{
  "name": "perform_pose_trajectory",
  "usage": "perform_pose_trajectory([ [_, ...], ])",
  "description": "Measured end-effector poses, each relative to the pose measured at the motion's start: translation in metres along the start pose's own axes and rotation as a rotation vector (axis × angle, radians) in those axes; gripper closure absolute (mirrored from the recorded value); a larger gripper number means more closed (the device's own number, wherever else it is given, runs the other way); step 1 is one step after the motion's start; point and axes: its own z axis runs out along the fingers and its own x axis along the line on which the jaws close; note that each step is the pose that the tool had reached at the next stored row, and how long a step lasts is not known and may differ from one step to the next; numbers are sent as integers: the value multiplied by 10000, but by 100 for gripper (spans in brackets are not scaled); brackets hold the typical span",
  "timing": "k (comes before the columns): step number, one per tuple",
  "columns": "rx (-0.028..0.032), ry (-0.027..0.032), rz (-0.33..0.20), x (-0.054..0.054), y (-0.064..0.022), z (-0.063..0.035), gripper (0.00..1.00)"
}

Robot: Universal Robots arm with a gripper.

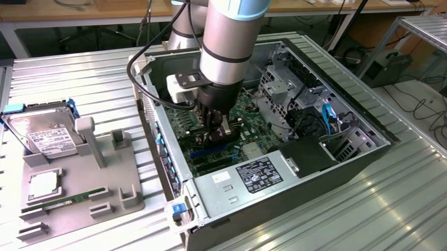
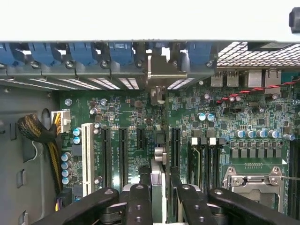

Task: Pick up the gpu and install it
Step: 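Insert the gpu into the slot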

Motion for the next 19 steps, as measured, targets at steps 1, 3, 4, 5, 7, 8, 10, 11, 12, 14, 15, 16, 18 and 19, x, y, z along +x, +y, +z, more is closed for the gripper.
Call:
perform_pose_trajectory([
  [1,-1,6,0,0,1,-9,74],
  [3,1,3,0,0,1,-19,74],
  [4,1,3,-2,0,1,-20,74],
  [5,1,5,-2,1,3,-20,74],
  [7,-1,14,-1,1,15,-21,74],
  [8,-1,17,-1,1,23,-20,74],
  [10,1,22,-2,0,37,-17,74],
  [11,2,24,-2,1,42,-15,74],
  [12,2,24,-3,1,47,-12,74],
  [14,0,25,-3,1,52,-6,74],
  [15,-1,25,-2,1,53,-1,74],
  [16,0,25,0,1,54,4,74],
  [18,-2,27,0,1,53,16,74],
  [19,-4,28,0,1,53,23,74],
])
